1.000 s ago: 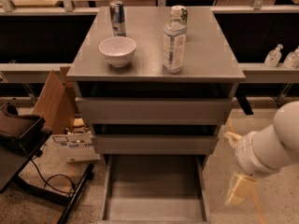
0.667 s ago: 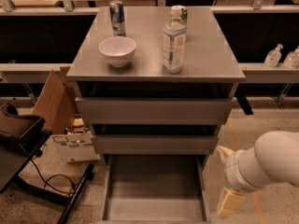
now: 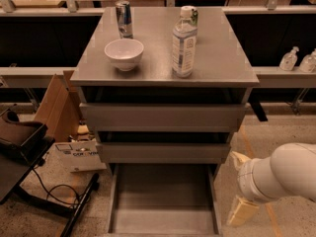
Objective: Close bottom drawer
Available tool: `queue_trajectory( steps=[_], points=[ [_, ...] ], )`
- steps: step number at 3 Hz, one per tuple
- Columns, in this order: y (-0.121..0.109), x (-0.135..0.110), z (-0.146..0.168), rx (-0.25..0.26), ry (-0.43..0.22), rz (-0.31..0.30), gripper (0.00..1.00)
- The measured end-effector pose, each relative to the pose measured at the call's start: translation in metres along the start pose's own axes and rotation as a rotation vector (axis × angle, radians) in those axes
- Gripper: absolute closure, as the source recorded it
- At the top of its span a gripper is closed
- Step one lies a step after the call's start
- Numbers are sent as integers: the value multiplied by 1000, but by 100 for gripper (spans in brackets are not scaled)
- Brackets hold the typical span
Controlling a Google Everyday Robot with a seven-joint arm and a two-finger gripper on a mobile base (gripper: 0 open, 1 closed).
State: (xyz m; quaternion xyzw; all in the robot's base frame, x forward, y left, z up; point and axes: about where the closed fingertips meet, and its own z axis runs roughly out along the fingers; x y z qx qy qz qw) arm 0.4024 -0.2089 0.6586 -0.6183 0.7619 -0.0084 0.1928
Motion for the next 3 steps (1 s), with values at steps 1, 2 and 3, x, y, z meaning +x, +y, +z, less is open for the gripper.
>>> queue_trajectory(
  steps=[1,2,3],
  points=[
    [22,9,37,-16,4,24,0],
    [59,38,108,-50,4,55,0],
    [94,67,180,-101,5,84,15]
  ],
)
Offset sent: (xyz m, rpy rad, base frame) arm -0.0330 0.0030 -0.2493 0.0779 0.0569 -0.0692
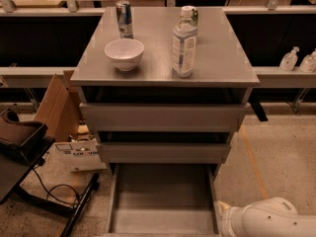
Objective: Close bottom drawer
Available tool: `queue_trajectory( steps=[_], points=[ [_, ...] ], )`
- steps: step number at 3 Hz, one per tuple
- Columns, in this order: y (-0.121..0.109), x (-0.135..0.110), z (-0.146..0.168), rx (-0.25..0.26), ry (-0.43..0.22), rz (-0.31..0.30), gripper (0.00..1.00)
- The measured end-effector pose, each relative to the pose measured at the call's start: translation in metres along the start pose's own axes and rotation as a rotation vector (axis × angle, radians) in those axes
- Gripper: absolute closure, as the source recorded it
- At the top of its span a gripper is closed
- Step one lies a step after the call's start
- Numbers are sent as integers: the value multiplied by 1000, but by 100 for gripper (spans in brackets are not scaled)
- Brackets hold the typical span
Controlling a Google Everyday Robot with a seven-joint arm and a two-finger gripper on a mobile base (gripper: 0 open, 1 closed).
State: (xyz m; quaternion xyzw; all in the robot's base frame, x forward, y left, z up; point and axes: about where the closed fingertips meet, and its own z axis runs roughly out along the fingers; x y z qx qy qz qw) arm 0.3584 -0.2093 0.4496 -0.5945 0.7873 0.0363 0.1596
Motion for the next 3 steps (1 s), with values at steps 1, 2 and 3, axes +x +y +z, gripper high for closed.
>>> queue_trajectory(
  steps=[1,2,3],
  points=[
    [-5,21,61,-4,-12,-9,39],
    [8,39,144,-28,-66,20,78],
    [25,43,179,-48,-79,40,99]
  ],
)
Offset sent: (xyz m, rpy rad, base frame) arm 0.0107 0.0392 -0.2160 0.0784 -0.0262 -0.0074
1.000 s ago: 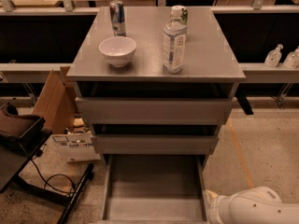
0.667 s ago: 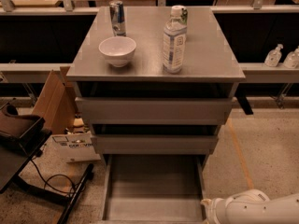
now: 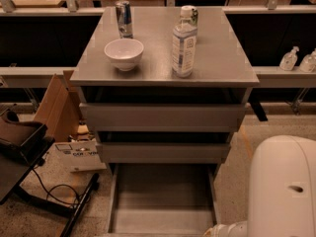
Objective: Close bottom drawer
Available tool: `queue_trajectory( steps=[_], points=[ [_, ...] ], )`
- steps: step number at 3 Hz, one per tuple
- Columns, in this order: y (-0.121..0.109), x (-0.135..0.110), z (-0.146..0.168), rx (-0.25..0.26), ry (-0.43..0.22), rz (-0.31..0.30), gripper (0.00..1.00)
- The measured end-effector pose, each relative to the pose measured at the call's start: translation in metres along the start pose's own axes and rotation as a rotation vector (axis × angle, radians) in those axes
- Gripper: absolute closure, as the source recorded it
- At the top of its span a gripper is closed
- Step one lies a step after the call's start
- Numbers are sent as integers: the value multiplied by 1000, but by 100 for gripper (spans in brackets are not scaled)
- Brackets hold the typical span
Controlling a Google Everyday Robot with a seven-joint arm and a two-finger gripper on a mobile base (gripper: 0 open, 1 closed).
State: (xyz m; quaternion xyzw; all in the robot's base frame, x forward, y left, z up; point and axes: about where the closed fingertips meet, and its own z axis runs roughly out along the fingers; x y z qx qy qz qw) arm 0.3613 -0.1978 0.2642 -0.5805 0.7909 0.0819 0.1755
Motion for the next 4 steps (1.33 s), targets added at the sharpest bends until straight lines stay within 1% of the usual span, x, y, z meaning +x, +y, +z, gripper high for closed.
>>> queue_trajectory(
  steps=[1,2,3,4],
  points=[
    [18,18,13,-20,37,28,100],
    [19,19,15,-18,39,39,100],
    [34,19,32,-43,6,43,100],
    [54,21,73,-91,-37,52,100]
  ],
)
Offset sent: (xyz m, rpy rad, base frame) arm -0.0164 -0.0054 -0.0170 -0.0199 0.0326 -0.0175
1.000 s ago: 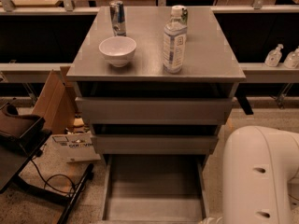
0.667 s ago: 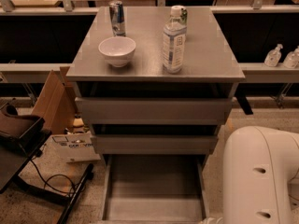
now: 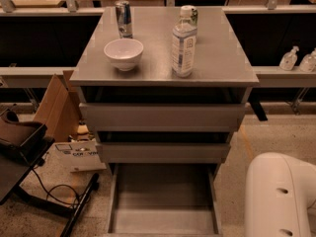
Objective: Close bottom drawer
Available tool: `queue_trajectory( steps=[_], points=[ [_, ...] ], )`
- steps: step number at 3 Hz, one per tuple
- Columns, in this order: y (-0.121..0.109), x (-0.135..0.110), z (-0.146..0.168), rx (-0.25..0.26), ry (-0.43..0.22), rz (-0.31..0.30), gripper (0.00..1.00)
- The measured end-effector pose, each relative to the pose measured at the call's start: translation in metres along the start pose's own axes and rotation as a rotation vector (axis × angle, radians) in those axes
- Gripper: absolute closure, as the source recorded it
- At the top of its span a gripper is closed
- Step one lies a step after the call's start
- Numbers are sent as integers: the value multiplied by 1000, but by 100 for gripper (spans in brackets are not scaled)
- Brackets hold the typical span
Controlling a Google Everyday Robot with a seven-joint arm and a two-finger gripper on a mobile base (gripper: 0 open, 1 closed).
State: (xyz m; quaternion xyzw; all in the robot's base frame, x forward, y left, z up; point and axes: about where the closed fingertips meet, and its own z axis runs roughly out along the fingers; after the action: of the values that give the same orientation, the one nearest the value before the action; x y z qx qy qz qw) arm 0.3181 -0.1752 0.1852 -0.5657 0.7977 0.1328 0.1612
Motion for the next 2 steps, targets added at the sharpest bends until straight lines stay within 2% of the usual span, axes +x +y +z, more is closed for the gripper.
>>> queue_trajectory(
  steps=[1,2],
  points=[
    [21,4,76,-65,-54,14,100],
    [28,-5,117,-80,-96,25,100]
  ],
)
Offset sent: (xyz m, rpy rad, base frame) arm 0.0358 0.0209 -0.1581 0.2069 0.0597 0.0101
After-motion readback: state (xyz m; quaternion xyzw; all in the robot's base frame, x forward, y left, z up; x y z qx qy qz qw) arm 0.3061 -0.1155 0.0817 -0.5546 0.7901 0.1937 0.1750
